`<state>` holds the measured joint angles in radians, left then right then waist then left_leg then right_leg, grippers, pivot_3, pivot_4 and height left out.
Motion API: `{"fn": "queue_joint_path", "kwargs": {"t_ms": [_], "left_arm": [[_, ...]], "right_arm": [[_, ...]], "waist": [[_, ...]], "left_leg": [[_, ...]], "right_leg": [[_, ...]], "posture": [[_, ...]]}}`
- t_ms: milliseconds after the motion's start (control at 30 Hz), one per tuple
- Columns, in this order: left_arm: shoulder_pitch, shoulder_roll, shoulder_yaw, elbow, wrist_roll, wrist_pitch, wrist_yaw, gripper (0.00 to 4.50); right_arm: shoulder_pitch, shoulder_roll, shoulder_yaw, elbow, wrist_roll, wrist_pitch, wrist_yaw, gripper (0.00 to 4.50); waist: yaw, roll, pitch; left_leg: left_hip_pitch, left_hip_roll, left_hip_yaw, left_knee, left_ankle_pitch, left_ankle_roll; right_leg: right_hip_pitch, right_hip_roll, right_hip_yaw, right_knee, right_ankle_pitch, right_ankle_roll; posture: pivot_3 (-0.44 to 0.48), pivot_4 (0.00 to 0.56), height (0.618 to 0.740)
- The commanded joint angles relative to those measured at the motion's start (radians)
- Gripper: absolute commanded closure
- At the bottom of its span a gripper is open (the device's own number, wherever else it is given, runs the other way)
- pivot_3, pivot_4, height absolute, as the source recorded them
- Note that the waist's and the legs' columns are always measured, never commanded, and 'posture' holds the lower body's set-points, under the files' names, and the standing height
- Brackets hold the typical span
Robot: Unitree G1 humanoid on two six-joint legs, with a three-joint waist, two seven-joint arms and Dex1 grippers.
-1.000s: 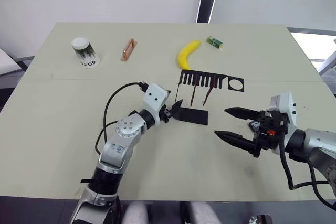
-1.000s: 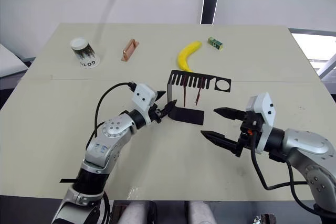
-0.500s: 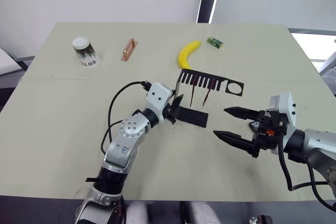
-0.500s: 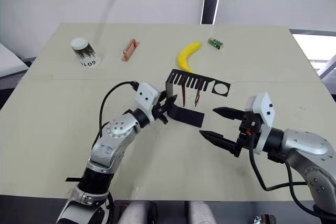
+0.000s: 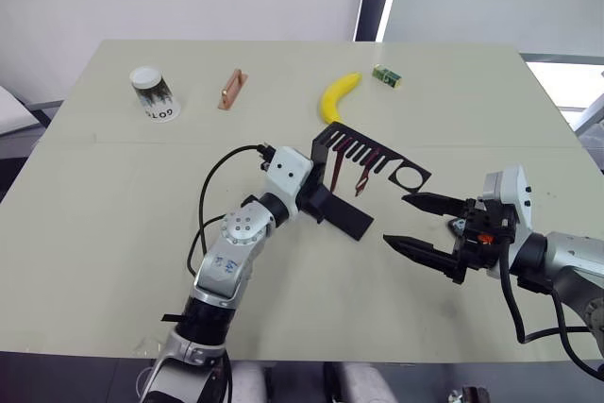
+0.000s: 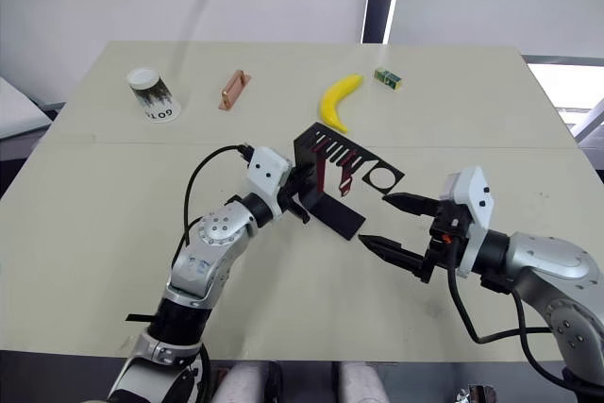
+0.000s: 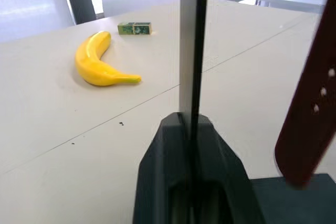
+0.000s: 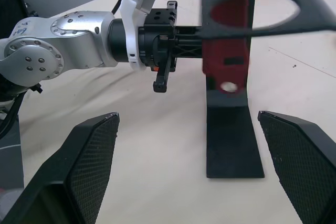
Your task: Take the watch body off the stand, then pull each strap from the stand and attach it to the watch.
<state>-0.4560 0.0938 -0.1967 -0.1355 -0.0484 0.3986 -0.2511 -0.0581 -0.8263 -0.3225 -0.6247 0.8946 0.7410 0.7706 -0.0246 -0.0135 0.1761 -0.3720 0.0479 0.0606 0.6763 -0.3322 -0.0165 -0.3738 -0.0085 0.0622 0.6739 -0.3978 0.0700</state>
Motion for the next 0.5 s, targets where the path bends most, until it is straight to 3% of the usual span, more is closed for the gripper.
{"fn": "queue_joint_path", "kwargs": {"t_ms": [33, 333, 500], "left_arm": [[-0.030, -0.019, -0.012, 0.007, 0.013, -0.041, 0.001, 4.44], [-0.024, -0.036, 0.018, 0.007, 0.036, -0.046, 0.059, 4.44], [-0.012, -0.039, 0.053, 0.006, 0.077, -0.067, 0.141, 4.44]], "right_arm": [[-0.003, 0.004, -0.003, -0.020, 0.010, -0.013, -0.008, 0.00], [-0.019, 0.018, 0.001, -0.044, 0.023, -0.003, -0.048, 0.00], [-0.090, 0.121, 0.101, -0.106, -0.055, 0.021, -0.273, 0.00]], "waist": [[0.000, 0.000, 0.000], [0.000, 0.000, 0.000], [-0.005, 0.000, 0.000]], "left_leg": [[0.000, 0.000, 0.000, 0.000, 0.000, 0.000], [0.000, 0.000, 0.000, 0.000, 0.000, 0.000], [0.000, 0.001, 0.000, -0.001, 0.000, 0.000]], "right_leg": [[0.000, 0.000, 0.000, 0.000, 0.000, 0.000], [0.000, 0.000, 0.000, 0.000, 0.000, 0.000], [-0.001, 0.001, 0.000, 0.001, 0.000, 0.000]], "posture": [[0.000, 0.150, 0.740], [0.000, 0.150, 0.740], [0.000, 0.150, 0.740]]}}
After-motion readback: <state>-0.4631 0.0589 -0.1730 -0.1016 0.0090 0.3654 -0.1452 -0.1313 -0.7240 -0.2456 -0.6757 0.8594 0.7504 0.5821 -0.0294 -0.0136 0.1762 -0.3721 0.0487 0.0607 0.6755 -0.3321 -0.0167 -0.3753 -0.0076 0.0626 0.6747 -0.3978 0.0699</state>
